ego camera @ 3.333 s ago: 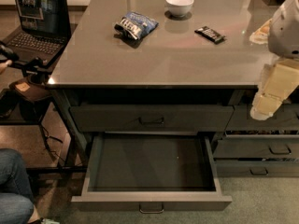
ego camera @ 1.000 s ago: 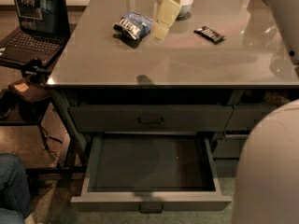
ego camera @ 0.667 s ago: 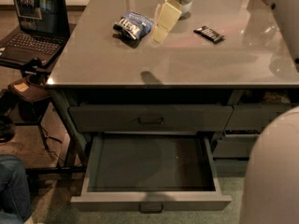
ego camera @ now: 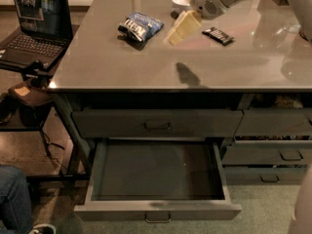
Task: Place blue chip bag into middle drawer
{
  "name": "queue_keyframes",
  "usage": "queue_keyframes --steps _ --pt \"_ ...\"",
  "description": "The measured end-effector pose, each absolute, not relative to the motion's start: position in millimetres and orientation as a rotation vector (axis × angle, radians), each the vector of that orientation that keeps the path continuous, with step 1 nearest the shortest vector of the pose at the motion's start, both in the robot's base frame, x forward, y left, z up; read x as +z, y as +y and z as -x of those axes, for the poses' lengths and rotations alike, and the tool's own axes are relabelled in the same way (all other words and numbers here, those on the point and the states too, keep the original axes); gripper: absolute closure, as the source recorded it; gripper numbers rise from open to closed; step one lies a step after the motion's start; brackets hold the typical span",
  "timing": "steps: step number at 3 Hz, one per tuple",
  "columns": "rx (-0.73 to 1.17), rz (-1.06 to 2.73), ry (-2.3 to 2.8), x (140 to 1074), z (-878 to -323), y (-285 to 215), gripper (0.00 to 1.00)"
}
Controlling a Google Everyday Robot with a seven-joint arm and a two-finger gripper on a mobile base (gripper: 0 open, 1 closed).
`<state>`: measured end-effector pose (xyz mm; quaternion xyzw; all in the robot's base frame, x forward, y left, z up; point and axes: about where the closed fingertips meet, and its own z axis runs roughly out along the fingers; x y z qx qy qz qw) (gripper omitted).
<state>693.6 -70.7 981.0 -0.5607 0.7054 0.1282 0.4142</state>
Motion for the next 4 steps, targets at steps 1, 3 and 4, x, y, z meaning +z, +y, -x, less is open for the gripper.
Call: queue_keyframes --steps 1,3,4 --pt "0.285 1.343 1.737 992.9 -709.4 -71.5 0.00" --pt "0.308 1.261 1.724 982.3 -734.4 -59.2 0.00" --pt "0.277 1.199 1.687 992.9 -750.3 -58.8 0.00"
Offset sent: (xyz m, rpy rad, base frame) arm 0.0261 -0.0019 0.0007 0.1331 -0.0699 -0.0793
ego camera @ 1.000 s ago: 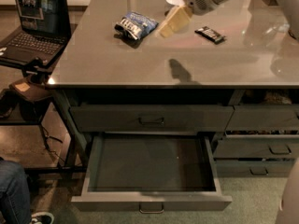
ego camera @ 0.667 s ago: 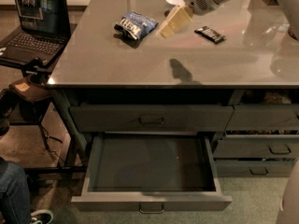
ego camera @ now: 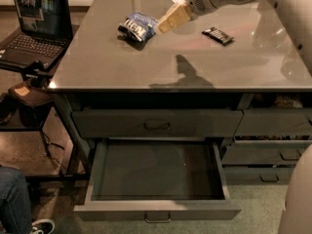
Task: Place blue chip bag into middle drawer
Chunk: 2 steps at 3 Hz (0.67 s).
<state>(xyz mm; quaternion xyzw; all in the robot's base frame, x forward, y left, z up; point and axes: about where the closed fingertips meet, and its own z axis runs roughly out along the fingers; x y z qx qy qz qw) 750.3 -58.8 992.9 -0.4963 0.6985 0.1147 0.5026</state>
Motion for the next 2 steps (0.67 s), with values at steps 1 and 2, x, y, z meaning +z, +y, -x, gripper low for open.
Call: queue_keyframes --steps 1,2 --pt "0.278 1.199 1.688 992.7 -750.4 -58.5 0.00" --pt "0.271 1.133 1.689 984.5 -768.6 -50.9 0.00"
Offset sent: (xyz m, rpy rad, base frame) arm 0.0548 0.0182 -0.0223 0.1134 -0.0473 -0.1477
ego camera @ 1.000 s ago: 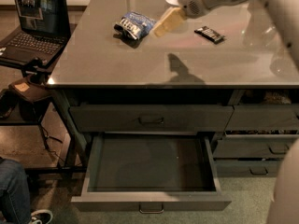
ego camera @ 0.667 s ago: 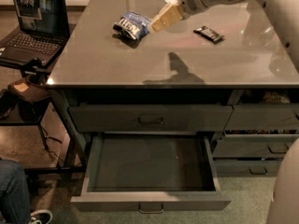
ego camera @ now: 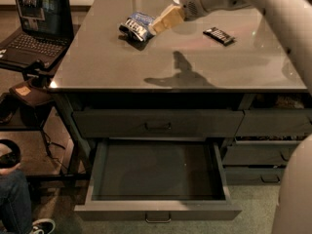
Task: Place blue chip bag into middle drawer
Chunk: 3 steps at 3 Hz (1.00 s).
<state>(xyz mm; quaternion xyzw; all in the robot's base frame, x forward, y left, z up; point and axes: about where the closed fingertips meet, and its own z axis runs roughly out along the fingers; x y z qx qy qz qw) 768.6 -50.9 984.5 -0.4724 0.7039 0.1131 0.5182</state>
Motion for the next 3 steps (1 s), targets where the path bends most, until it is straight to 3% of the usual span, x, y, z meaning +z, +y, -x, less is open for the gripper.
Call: queue_keyframes --steps 1,3 --pt "0.207 0.969 1.710 977.7 -808.2 -52.2 0.00" --pt "0.169 0.952 1.744 959.6 -833.0 -42.4 0.00"
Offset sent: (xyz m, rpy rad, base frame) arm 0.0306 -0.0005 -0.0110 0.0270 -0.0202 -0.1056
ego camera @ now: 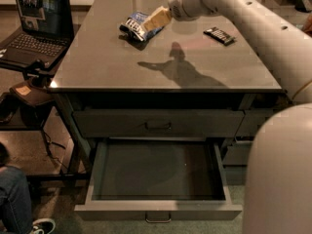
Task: Place blue chip bag into middle drawer
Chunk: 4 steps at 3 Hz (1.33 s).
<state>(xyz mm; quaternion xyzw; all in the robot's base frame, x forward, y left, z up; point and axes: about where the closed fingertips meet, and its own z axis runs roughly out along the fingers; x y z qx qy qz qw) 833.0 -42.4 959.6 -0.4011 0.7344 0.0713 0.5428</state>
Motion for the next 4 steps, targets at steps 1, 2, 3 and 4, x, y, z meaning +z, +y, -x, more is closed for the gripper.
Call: queue_keyframes --steps 1,2,3,4 --pt "0.143 0.916 1.788 951.7 -852.2 -47.3 0.00" --pt "0.142 0.911 1.791 951.8 -853.0 -48.6 0.00" --pt "0.162 0.926 1.791 945.6 -861.9 -33.1 0.00" --pt "0.209 0.982 1.776 939.3 -866.6 0.3 0.00"
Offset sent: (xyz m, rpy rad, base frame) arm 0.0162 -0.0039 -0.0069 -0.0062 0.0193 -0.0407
